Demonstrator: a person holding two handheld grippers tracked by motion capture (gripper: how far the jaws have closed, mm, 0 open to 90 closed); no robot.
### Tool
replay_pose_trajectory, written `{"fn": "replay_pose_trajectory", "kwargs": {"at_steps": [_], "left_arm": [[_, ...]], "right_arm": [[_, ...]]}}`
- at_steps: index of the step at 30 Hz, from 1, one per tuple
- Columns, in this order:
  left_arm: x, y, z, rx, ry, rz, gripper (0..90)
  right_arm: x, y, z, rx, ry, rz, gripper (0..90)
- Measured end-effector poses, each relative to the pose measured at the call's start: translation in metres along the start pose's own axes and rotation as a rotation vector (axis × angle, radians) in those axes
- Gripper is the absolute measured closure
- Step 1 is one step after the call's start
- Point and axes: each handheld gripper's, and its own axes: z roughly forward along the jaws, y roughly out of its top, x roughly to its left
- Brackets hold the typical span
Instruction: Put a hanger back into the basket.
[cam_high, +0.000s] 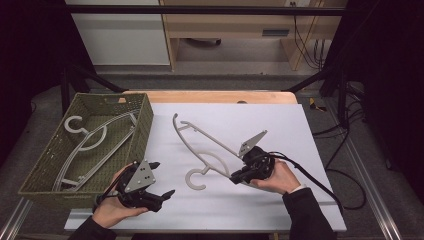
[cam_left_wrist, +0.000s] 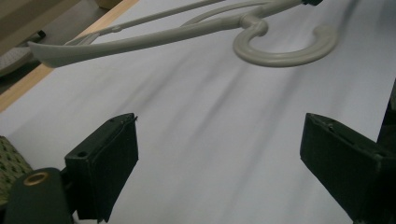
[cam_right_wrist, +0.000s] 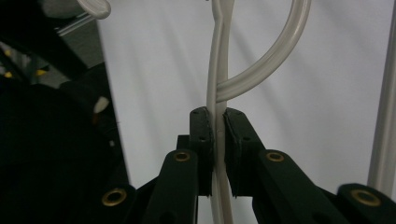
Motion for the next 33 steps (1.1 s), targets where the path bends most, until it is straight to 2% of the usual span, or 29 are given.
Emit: {"fn": "replay_pose_trajectory", "kwargs": {"at_steps": [1,5,6,7,8,9,10,11,12,13,14,15,16,18,19,21,22,23,24,31,33], "left_arm": [[0.000,0.000,0.000,0.000,0.000,0.000,10.8],[-0.002,0.014,-0.004,0.042,0.002,0.111,10.3],[-0.003,0.016,-0.004,0.046,0.004,0.132,10.3],[-0.003,0.016,-0.004,0.046,0.004,0.132,10.6],[-0.005,0.021,-0.003,0.054,0.000,0.168,10.7],[-0.006,0.024,-0.003,0.068,0.003,0.210,10.7],[-0.008,0.026,-0.002,0.069,0.000,0.230,11.1],[-0.008,0.026,-0.002,0.069,0.000,0.230,11.7],[-0.010,0.030,0.000,0.077,-0.007,0.275,11.9],[-0.010,0.030,0.000,0.077,-0.007,0.275,12.6],[-0.013,0.033,0.004,0.088,-0.013,0.312,13.7],[-0.013,0.033,0.004,0.088,-0.013,0.312,14.2],[-0.014,0.034,0.009,0.095,-0.018,0.348,15.6],[-0.017,0.035,0.016,0.113,-0.011,0.384,17.9],[-0.017,0.035,0.016,0.113,-0.011,0.384,19.7],[-0.020,0.035,0.025,0.134,-0.008,0.444,24.8],[-0.021,0.035,0.028,0.146,-0.008,0.463,28.0],[-0.021,0.035,0.028,0.146,-0.008,0.463,30.4],[-0.023,0.035,0.032,0.158,-0.005,0.489,30.4],[-0.024,0.030,0.041,0.185,0.031,0.586,56.8],[-0.024,0.028,0.041,0.189,0.038,0.599,65.0]], "right_arm": [[0.003,0.000,-0.001,-0.008,0.007,-0.006,82.9],[0.018,0.003,-0.006,0.004,0.056,-0.056,82.9],[0.022,0.004,-0.006,0.005,0.067,-0.069,82.8],[0.022,0.004,-0.006,0.005,0.067,-0.069,82.8],[0.027,0.006,-0.007,0.015,0.085,-0.090,82.9],[0.029,0.006,-0.008,0.020,0.095,-0.091,82.8],[0.031,0.007,-0.008,0.020,0.100,-0.096,82.8],[0.031,0.007,-0.008,0.020,0.100,-0.096,82.8],[0.034,0.007,-0.008,0.022,0.112,-0.110,82.8],[0.034,0.008,-0.008,0.029,0.116,-0.110,82.8],[0.035,0.008,-0.008,0.032,0.118,-0.112,82.8],[0.035,0.008,-0.008,0.032,0.118,-0.112,82.8],[0.037,0.008,-0.007,0.044,0.125,-0.106,82.8],[0.038,0.009,-0.006,0.058,0.132,-0.110,82.8],[0.038,0.009,-0.005,0.065,0.141,-0.114,82.8],[0.039,0.009,-0.004,0.071,0.150,-0.117,82.8],[0.040,0.009,-0.003,0.073,0.155,-0.121,82.8],[0.040,0.009,-0.003,0.073,0.155,-0.121,82.8],[0.040,0.009,-0.002,0.078,0.161,-0.123,82.8],[0.041,0.010,0.000,0.093,0.192,-0.136,82.7],[0.042,0.010,0.001,0.099,0.195,-0.130,82.7]]}}
